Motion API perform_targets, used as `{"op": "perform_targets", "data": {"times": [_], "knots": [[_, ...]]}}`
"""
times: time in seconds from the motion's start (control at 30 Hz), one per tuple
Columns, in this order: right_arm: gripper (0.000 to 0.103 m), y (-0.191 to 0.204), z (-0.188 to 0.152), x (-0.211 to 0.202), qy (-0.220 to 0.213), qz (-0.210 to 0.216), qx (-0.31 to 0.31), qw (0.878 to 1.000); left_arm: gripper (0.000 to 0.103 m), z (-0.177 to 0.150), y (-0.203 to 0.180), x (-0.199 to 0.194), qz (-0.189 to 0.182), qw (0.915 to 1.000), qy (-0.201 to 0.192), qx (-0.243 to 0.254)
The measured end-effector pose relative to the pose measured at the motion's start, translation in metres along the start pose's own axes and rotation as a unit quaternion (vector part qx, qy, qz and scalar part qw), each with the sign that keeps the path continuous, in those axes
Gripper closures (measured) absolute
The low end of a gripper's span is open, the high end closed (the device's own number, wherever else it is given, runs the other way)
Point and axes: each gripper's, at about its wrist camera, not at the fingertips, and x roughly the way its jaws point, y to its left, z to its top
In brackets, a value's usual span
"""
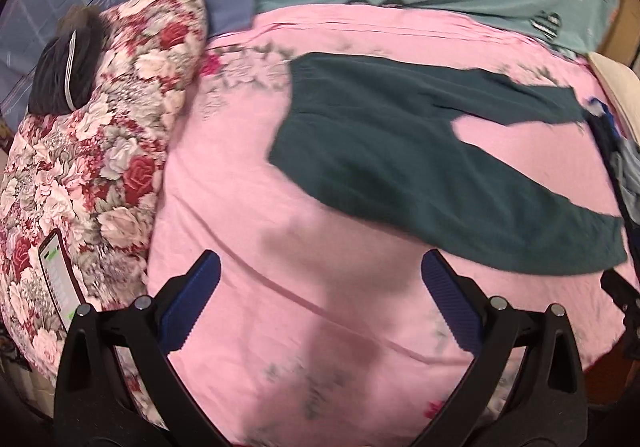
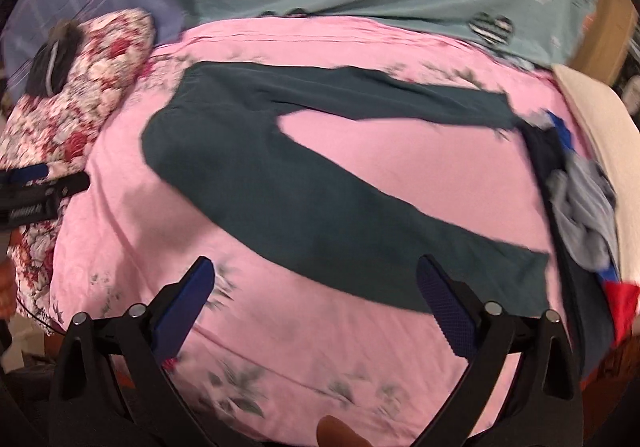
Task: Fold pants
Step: 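Grasp the waistband with the left tool while the right tool grasps the other waistband corner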
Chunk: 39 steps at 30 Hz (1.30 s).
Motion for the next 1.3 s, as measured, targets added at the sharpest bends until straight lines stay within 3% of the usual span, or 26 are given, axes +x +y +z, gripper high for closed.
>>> {"op": "perform_targets", "data": {"times": [0.1,0.23,0.33,0.5,0.63,0.7,0.73,0.8,0.83,0.87,1.13,1.3], "knots": [[0.023,0.045,0.021,0.033,-0.001,0.029,-0.044,0.999,0.005,0.017,0.041,0.034,-0.015,0.9998,0.004,-0.009],[0.035,0.092,0.033,0.070,-0.004,0.055,-0.100,0.993,0.027,0.044,0.086,0.097,-0.072,0.9970,0.021,-0.017],[0.039,0.113,0.037,0.096,-0.001,0.053,-0.135,0.989,0.040,0.059,0.098,0.134,-0.120,0.9921,0.034,-0.010],[0.041,0.117,0.039,0.128,0.025,0.049,-0.136,0.989,0.042,0.084,0.089,0.179,-0.184,0.9819,0.034,0.026],[0.041,0.115,0.036,0.139,0.032,0.042,-0.137,0.989,0.042,0.094,0.078,0.207,-0.190,0.9791,0.052,0.049],[0.047,0.113,0.034,0.144,0.036,0.033,-0.141,0.989,0.042,0.096,0.078,0.213,-0.197,0.9779,0.052,0.049],[0.057,0.112,0.033,0.147,0.039,0.030,-0.142,0.989,0.044,0.097,0.077,0.213,-0.198,0.9778,0.048,0.051],[0.074,0.113,0.034,0.159,0.050,0.027,-0.141,0.988,0.060,0.099,0.074,0.214,-0.209,0.9751,0.049,0.056],[0.088,0.113,0.034,0.162,0.053,0.028,-0.139,0.988,0.077,0.100,0.073,0.216,-0.221,0.9722,0.055,0.054],[0.097,0.112,0.034,0.163,0.053,0.029,-0.137,0.989,0.081,0.099,0.073,0.217,-0.229,0.9703,0.060,0.050],[0.100,0.127,0.032,0.129,0.022,0.037,-0.170,0.984,0.087,0.083,0.095,0.187,-0.229,0.9729,0.031,0.012],[0.100,0.146,0.022,0.099,0.027,0.080,-0.192,0.978,0.087,0.056,0.121,0.155,-0.214,0.9766,0.022,0.000]]}}
